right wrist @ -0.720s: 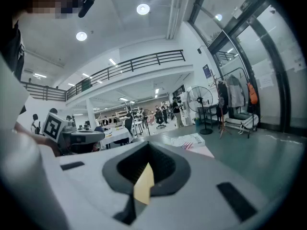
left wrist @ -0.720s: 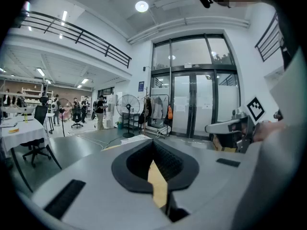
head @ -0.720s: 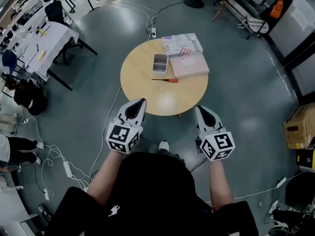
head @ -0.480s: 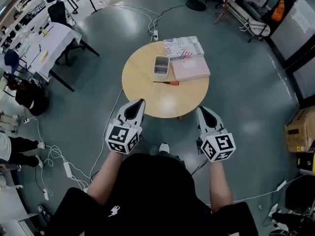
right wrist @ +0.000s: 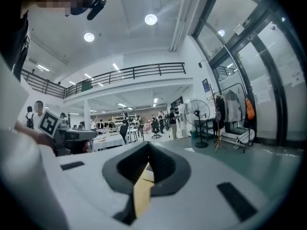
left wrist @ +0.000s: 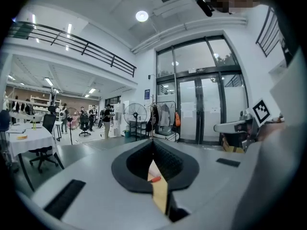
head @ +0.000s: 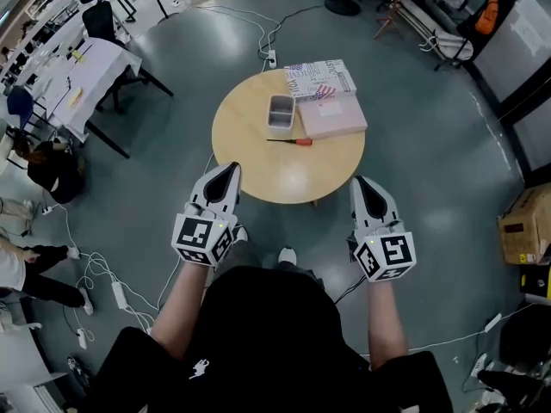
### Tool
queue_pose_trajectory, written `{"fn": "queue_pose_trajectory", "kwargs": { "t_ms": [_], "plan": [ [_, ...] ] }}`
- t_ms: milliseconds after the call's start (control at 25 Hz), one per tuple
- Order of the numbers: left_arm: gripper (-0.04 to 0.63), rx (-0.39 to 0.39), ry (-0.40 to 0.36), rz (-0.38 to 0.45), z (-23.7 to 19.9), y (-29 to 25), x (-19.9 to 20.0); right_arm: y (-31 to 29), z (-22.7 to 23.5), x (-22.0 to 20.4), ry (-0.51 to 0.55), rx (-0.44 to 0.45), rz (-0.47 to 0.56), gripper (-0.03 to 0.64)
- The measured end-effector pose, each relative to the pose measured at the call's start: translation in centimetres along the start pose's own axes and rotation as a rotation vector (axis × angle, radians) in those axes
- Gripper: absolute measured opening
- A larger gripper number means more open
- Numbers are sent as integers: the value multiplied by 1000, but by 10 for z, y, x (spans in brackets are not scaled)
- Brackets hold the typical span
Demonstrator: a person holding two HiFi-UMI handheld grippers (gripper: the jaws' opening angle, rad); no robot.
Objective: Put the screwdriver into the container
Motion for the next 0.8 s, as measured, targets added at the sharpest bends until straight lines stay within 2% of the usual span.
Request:
{"fn": "queue_pose_trajectory", "kwargs": {
  "t_ms": [360,640,800],
  "plan": [
    [2,23,-31,18,-8,-6,17,1,5,10,17,-8,17,2],
    [2,49,-31,-81,-16,-27,10,-15,9,12,-21,-22,-47,2],
    [2,28,-38,-87,-25,-48,10,-36,14,10,-30,-27,-58,2]
  ]
}}
Point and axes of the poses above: the fingertips, and each gripper's own axes: y backward along the fingers, z to its right, x out of its top, the point moved 3 cm from there along y, backward along the fingers, and after that the axes turned 8 degrees about -z, right-handed, at the moved point
